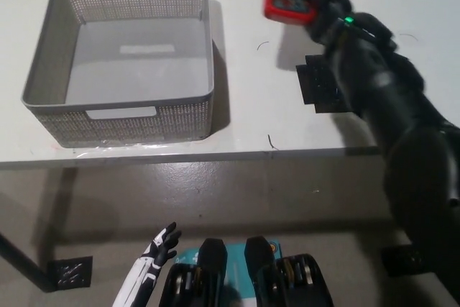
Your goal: Use the right hand to pick up a multimeter on the right side and put it into a container on the left side
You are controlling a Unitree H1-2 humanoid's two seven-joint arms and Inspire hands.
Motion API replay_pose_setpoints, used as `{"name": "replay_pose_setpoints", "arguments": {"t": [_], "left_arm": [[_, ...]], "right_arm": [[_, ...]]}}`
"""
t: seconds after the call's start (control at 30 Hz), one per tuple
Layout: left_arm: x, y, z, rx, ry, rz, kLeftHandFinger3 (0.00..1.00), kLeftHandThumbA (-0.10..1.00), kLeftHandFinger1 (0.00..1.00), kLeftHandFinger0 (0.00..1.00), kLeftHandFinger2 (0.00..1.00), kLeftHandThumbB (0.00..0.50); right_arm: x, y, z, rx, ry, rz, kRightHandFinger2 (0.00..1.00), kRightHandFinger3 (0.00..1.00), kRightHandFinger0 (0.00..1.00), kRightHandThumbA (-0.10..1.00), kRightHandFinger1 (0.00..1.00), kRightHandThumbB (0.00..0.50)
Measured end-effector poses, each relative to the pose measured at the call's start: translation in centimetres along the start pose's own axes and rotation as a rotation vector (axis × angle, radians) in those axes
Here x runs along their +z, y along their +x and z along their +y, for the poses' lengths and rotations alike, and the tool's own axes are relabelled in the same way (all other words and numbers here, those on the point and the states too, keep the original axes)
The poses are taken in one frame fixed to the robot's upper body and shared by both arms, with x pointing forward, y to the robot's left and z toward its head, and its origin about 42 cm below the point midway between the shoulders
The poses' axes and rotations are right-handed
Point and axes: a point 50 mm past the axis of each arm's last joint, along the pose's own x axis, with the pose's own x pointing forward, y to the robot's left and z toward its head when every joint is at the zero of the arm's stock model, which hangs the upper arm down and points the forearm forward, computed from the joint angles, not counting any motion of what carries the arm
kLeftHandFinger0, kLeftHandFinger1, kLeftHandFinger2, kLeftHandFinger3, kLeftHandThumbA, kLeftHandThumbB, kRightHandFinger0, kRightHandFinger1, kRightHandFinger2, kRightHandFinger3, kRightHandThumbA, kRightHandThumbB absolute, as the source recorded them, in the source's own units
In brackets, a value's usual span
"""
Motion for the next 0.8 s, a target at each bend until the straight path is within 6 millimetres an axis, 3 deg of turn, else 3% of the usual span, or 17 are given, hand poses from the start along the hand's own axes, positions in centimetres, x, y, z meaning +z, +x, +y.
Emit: {"name": "replay_pose_setpoints", "arguments": {"t": [0.03,0.07,0.13,0.2,0.23,0.27,0.3,0.33,0.37,0.4,0.43,0.57,0.8], "left_arm": [[-0.1,0.0,0.0,0.0,0.0,0.002,1.0,1.0,1.0,1.0,1.0,0.419],[-0.1,-0.1,0.0,0.0,-0.001,0.005,1.0,1.0,1.0,1.0,1.0,0.425],[-0.3,-0.2,0.0,-0.001,-0.001,0.01,1.0,1.0,1.0,1.0,1.0,0.432],[-0.4,-0.2,-0.1,-0.001,-0.002,0.014,1.0,1.0,1.0,1.0,1.0,0.436],[-0.4,-0.3,-0.1,-0.001,-0.002,0.015,1.0,1.0,1.0,1.0,1.0,0.429],[-0.4,-0.3,-0.1,-0.001,-0.003,0.016,1.0,1.0,1.0,1.0,1.0,0.425],[-0.4,-0.3,-0.1,-0.001,-0.003,0.016,1.0,1.0,1.0,1.0,1.0,0.425],[-0.5,-0.4,-0.2,-0.002,-0.002,0.018,1.0,1.0,1.0,1.0,1.0,0.428],[-0.5,-0.4,-0.2,-0.002,-0.002,0.018,1.0,1.0,1.0,1.0,1.0,0.427],[-0.5,-0.3,-0.3,-0.003,0.003,0.018,1.0,1.0,1.0,1.0,1.0,0.425],[-0.5,-0.3,-0.3,-0.005,0.007,0.018,1.0,1.0,1.0,1.0,1.0,0.424],[-0.5,-0.3,-0.4,-0.011,0.015,0.019,1.0,1.0,1.0,1.0,1.0,0.442],[-0.6,-0.3,-0.6,-0.019,0.019,0.017,1.0,1.0,1.0,1.0,1.0,0.429]], "right_arm": [[-0.2,0.0,0.7,0.015,0.007,0.004,0.84,1.0,0.0,-0.1,0.27,0.132],[-0.4,-0.1,1.7,0.035,0.01,0.011,0.83,0.89,0.0,-0.1,0.3,0.158],[-1.0,-0.2,3.2,0.071,0.005,0.019,0.82,0.78,0.0,-0.1,0.29,0.155],[-1.8,-0.4,4.8,0.105,-0.005,0.031,0.83,0.74,0.0,-0.1,0.31,0.15],[-2.3,-0.5,5.7,0.126,-0.009,0.037,0.96,0.73,0.0,-0.1,0.33,0.164],[-2.7,-0.6,6.4,0.142,-0.014,0.043,0.92,0.73,0.0,-0.1,0.37,0.168],[-3.0,-0.7,6.9,0.153,-0.018,0.047,0.81,0.73,0.0,-0.1,0.37,0.168],[-3.6,-0.9,7.8,0.175,-0.033,0.054,0.62,0.73,0.0,-0.1,0.35,0.168],[-3.6,-0.9,7.8,0.175,-0.033,0.054,0.56,0.7,0.0,-0.1,0.33,0.194],[-4.4,-1.2,8.9,0.2,-0.052,0.066,0.73,0.69,0.0,-0.1,0.32,0.197],[-4.9,-1.3,9.6,0.214,-0.064,0.072,0.75,0.68,0.0,-0.1,0.32,0.204],[-6.6,-2.0,11.7,0.261,-0.122,0.095,0.7,0.7,0.0,-0.1,0.31,0.204],[-8.5,-2.8,13.8,0.313,-0.324,0.099,0.76,0.67,0.0,-0.1,0.35,0.224]]}}
